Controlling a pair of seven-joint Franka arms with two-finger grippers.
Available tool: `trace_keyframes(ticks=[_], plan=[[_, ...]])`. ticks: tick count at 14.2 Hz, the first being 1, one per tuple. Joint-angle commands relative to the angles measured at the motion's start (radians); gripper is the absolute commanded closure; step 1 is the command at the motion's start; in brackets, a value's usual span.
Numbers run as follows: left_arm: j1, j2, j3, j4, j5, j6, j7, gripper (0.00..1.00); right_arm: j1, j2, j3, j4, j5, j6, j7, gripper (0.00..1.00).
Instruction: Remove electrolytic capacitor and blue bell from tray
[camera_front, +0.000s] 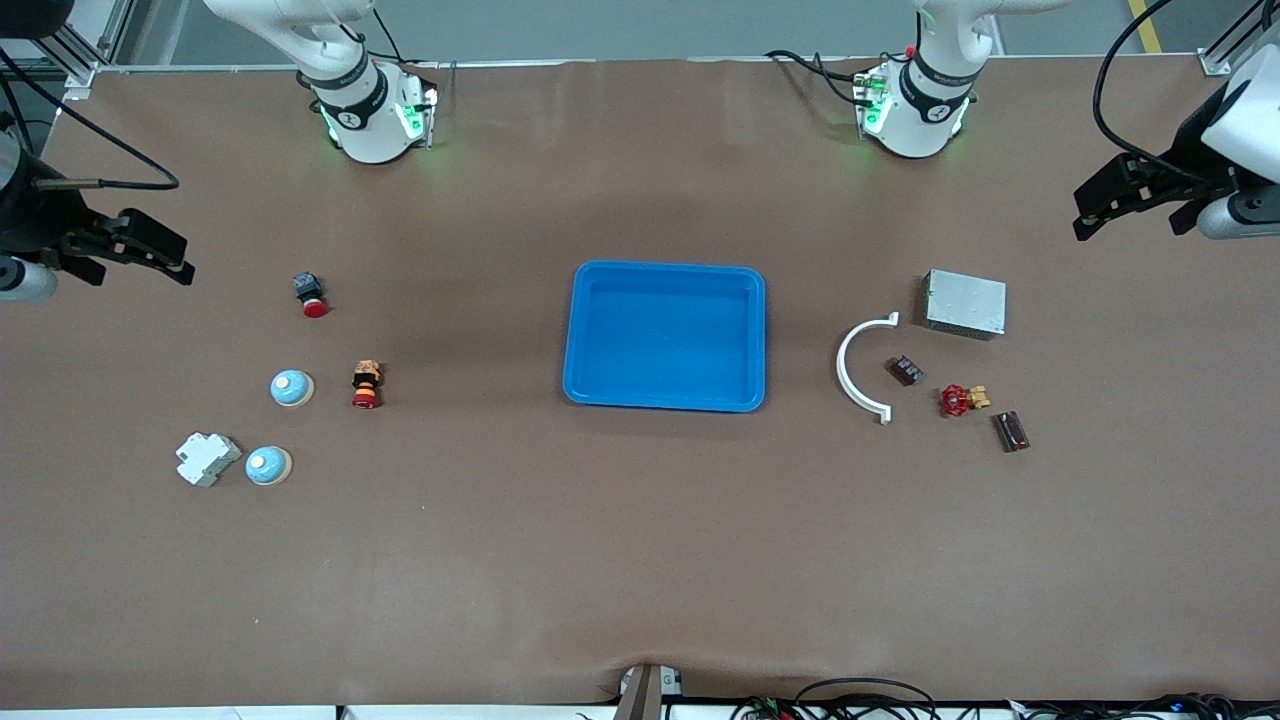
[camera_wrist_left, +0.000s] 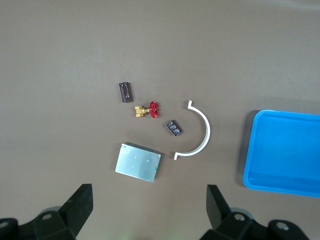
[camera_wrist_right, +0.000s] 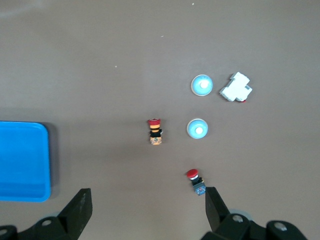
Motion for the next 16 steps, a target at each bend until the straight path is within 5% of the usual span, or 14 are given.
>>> trace_keyframes(ticks=[1, 16], plan=[[0.004, -0.01, -0.003, 0.023, 0.015, -0.023, 0.014, 0.0, -0.007, -0.017, -0.009, 0.02, 0.045, -0.03, 0.012, 0.0], [-0.004, -0.003, -0.004, 0.029, 0.018, -0.039, 0.016, 0.0, -0.002, -0.017, -0.002, 0.034, -0.037, -0.053, -0.004, 0.0]])
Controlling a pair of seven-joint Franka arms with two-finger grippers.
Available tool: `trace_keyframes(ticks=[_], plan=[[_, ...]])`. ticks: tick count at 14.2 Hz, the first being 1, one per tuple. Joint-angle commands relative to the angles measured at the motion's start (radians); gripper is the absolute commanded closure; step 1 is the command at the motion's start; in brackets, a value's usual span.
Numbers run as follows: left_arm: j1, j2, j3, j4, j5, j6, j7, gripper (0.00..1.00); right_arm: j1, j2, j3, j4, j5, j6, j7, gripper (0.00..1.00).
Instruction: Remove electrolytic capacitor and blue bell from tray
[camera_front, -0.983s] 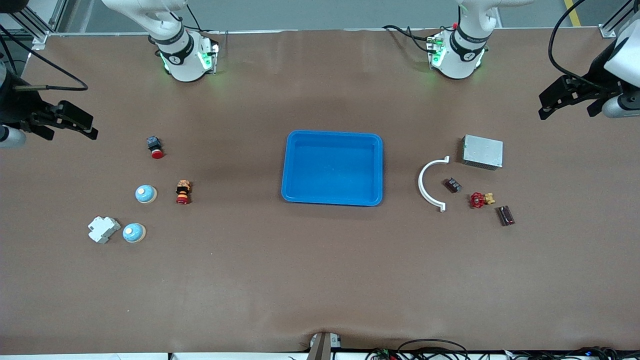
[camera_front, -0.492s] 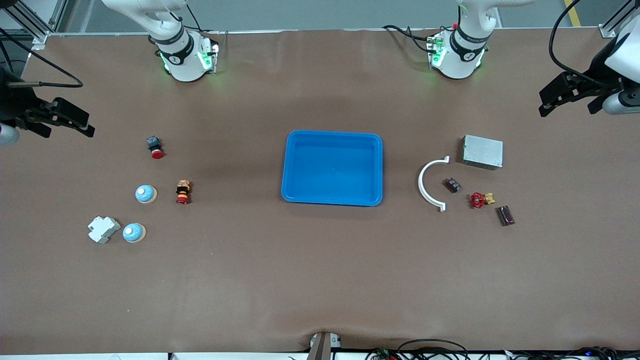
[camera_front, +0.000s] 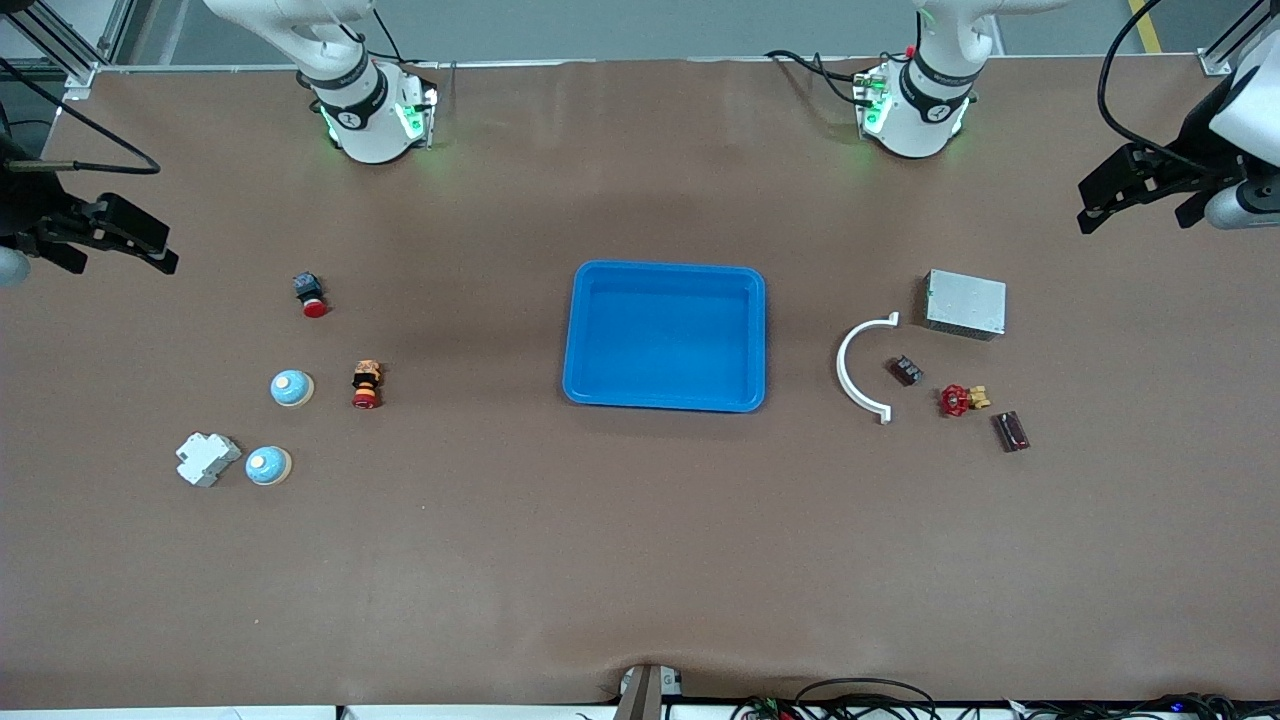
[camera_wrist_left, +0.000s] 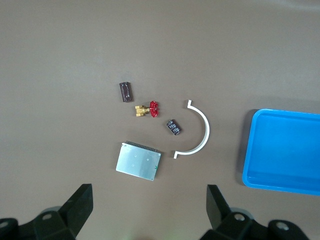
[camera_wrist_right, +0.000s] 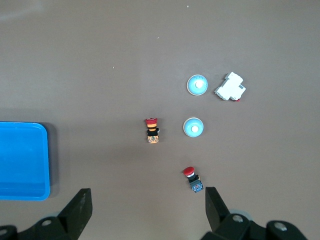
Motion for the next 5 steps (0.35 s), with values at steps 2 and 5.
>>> trace_keyframes(ticks=[2, 5], plan=[[-0.002, -0.003, -0.003, 0.012, 0.018, -0.019, 0.017, 0.0, 0.0, -0.015, 0.004, 0.0, -0.016, -0.025, -0.002, 0.0], [-0.002, -0.003, -0.003, 0.011, 0.018, -0.019, 0.02, 0.0, -0.001, -0.015, 0.006, 0.0, -0.016, -0.025, -0.002, 0.0]])
